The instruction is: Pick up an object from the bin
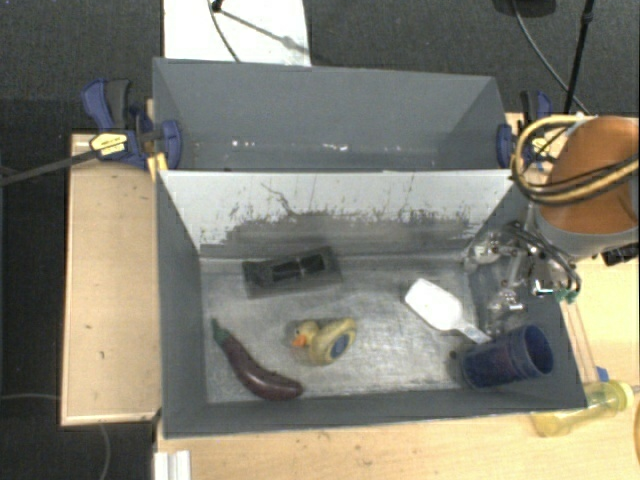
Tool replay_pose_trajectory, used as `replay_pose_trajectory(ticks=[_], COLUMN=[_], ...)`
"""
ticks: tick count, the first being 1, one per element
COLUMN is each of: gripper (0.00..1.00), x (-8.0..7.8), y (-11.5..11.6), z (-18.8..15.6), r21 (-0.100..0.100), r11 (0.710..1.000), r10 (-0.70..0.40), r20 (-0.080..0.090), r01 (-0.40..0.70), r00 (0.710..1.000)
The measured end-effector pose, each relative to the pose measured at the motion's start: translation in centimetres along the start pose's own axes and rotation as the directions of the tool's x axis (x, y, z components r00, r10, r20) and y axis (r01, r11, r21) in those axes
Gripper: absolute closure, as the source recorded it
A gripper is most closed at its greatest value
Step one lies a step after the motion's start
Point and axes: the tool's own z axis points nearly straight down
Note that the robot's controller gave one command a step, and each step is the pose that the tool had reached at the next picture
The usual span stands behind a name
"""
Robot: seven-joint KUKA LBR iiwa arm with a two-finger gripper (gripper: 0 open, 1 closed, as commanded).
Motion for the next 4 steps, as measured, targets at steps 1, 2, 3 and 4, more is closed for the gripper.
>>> replay_pose_trajectory(ticks=[1, 2, 3, 4], gripper=[0.0, 1.0, 1.0, 1.0], x=[-0.2, 1.2, 1.2, 0.4], y=[0.0, 4.0, 4.0, 4.8], z=[-0.4, 5.8, 5.8, -11.1], r21=[0.002, 0.0, 0.0, 0.006], r11=[1.0, 0.985, 0.985, 0.972], r10=[-0.004, -0.17, -0.172, -0.235], r20=[0.008, 0.009, 0.009, 0.016], r01=[0.004, 0.17, 0.172, 0.235], r00=[1.0, 0.985, 0.985, 0.972])
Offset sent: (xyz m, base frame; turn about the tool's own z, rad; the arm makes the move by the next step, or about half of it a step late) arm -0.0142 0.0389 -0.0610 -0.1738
